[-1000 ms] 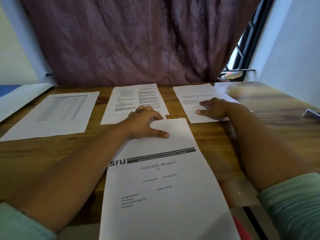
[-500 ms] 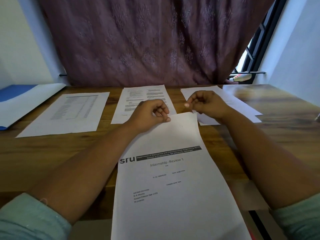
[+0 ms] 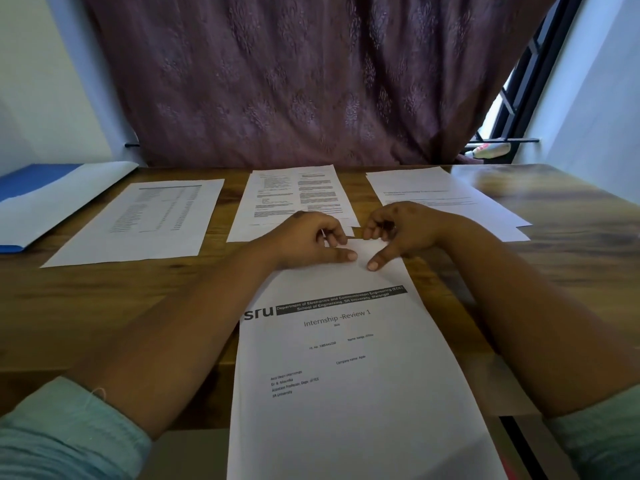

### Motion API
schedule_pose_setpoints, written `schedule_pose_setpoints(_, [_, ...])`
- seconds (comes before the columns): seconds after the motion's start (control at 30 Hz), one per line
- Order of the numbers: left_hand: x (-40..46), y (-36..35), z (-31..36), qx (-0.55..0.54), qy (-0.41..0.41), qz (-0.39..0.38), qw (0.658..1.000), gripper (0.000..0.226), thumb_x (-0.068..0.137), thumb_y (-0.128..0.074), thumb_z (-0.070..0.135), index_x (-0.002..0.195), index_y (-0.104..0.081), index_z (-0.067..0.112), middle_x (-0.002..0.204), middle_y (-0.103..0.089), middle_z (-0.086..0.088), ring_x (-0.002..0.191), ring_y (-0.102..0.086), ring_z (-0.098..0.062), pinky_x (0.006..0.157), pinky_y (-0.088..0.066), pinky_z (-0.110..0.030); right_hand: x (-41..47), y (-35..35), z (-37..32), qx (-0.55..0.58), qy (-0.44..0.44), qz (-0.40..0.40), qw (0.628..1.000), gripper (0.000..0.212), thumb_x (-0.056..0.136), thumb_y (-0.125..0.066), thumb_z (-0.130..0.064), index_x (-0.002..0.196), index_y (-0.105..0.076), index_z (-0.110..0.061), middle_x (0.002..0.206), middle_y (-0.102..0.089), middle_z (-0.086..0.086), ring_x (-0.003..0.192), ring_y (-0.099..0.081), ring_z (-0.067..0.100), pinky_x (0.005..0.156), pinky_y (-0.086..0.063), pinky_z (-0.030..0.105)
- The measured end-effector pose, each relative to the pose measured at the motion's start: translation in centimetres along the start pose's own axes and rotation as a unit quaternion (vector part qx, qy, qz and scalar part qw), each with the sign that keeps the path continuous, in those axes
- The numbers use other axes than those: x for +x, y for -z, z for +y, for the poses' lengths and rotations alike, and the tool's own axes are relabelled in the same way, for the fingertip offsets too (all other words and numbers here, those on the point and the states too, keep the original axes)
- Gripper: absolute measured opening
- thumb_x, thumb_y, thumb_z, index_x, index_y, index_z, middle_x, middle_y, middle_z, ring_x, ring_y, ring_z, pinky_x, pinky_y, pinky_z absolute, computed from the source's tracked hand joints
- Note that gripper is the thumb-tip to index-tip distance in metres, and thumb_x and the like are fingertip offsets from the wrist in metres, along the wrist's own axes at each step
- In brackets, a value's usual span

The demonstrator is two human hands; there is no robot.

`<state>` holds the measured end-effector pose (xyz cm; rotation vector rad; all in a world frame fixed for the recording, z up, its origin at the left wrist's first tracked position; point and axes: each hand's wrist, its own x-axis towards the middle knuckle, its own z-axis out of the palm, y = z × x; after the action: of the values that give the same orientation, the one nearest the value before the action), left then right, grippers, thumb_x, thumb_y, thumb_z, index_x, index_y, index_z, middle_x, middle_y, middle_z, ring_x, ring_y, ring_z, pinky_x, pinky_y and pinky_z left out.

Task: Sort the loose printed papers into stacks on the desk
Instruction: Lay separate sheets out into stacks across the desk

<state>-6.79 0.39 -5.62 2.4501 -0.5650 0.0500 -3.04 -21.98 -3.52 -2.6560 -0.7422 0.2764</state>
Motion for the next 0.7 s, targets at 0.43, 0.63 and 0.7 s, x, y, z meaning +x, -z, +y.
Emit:
schedule_pose_setpoints(0.43, [0.01,0.71,-0.38,-0.068,-0.017,0.019,0.997,0.019,0.077,-0.083,0.025,0.092,-0.073,0.017,0.084,-0.067,0.009,0.069,-0.053,0.004,0.065,-0.044,-0.014,-0.65,0.04,0.31,0.131,0.056,0.049,0.989,0.018,0.082,-0.076,-0.027,0.099,-0.07,-0.023,0.09,-0.071,0.008,0.078,-0.066,0.016,0.07,-0.054,0.024])
schedule_pose_setpoints(0.63, [0.13,0.73,-0.7,-0.08,-0.031,0.06,0.994,0.013,0.085,-0.076,0.026,0.094,-0.072,0.018,0.093,-0.068,0.008,0.08,-0.057,-0.004,0.071,-0.047,-0.016,-0.47,0.16,0.66,0.129,0.062,0.072,0.987,0.009,0.09,-0.067,-0.028,0.094,-0.062,-0.022,0.092,-0.07,0.012,0.087,-0.067,0.031,0.078,-0.057,0.044])
schedule_pose_setpoints(0.7, [0.11,0.67,-0.69,-0.078,-0.018,0.049,0.996,0.029,0.079,-0.08,0.035,0.103,-0.069,0.023,0.1,-0.066,0.01,0.084,-0.058,-0.006,0.072,-0.049,-0.015,-0.28,0.0,0.56,0.125,0.065,0.082,0.987,0.008,0.09,-0.067,-0.03,0.091,-0.064,-0.023,0.092,-0.07,0.013,0.085,-0.066,0.033,0.076,-0.057,0.044])
